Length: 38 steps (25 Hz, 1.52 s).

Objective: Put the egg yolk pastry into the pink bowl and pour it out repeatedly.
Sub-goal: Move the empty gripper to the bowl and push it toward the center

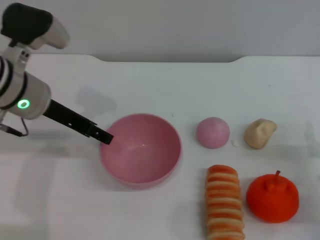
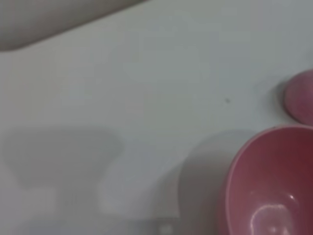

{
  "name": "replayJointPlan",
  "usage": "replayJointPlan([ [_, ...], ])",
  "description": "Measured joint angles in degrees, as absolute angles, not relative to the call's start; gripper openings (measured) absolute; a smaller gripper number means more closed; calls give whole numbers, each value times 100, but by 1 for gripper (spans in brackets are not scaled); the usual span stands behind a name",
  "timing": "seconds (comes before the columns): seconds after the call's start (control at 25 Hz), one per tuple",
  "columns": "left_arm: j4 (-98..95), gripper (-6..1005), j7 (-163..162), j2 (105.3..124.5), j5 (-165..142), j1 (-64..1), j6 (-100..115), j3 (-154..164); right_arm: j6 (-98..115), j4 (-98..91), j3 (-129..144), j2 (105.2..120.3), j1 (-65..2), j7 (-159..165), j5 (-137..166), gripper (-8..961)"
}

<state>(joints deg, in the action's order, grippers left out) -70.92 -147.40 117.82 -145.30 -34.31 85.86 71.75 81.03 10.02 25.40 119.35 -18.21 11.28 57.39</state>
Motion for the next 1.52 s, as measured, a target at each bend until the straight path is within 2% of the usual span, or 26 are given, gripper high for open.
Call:
replayJointPlan([
  [0.36, -6355, 732, -14773, 11794, -14590, -3789, 8231, 7307, 8106, 1002, 2540, 11938, -1804, 1121, 5739, 540],
  [1.16, -5761, 676, -14802, 11833, -14566, -3824, 7752, 7881, 8165, 1055, 2540, 11953, -1733, 1108, 5757, 540],
  [1.32, -5758, 465, -14855, 11831, -14560, -3835, 7767, 7852, 8166, 1055, 2540, 11954, -1731, 1106, 5771, 540],
  [1.52, -5756, 272, -15005, 11822, -14555, -3865, 7772, 7832, 8166, 1055, 2540, 11950, -1731, 1104, 5775, 539],
])
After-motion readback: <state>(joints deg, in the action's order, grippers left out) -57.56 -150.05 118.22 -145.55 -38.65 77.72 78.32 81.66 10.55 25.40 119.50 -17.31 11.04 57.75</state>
